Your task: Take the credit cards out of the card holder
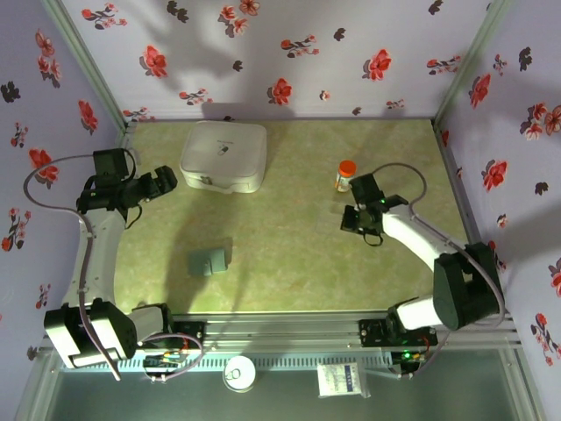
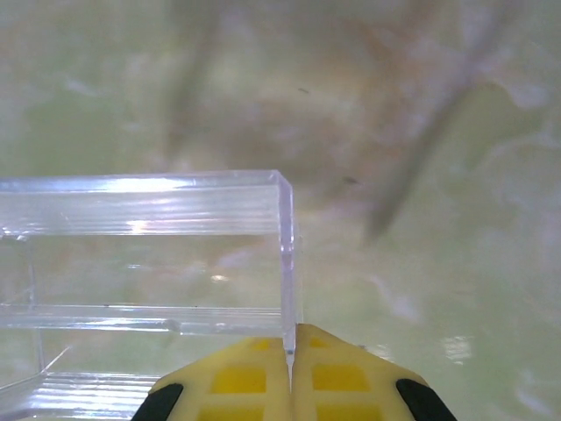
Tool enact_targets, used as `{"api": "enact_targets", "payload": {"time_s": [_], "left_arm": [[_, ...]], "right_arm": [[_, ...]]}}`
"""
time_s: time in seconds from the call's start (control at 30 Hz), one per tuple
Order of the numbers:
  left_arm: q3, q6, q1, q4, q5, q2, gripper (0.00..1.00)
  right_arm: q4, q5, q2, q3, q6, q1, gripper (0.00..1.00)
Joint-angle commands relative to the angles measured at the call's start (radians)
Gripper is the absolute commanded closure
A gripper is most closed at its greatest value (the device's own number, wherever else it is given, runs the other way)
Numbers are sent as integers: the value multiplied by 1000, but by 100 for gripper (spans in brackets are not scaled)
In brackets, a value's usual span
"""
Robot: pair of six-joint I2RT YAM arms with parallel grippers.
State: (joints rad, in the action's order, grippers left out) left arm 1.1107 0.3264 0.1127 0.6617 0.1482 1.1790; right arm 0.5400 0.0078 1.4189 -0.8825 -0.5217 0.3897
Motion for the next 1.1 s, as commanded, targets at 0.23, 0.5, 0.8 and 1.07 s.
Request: {"api": "enact_targets", "payload": {"time_s": [0.23, 0.5, 0.8, 1.07], "left_arm": [[-11, 17, 24, -22, 88, 19, 0], [-9, 17, 26, -25, 97, 36, 0], [-11, 14, 26, -23, 98, 33, 0], [-11, 14, 26, -21, 100, 38, 0]], "right_arm": [[129, 29, 353, -454, 59, 130, 93], [258, 73, 617, -776, 93, 153, 94], [332, 122, 739, -890, 101, 147, 93], [336, 121, 746, -885, 96, 138, 89]]}}
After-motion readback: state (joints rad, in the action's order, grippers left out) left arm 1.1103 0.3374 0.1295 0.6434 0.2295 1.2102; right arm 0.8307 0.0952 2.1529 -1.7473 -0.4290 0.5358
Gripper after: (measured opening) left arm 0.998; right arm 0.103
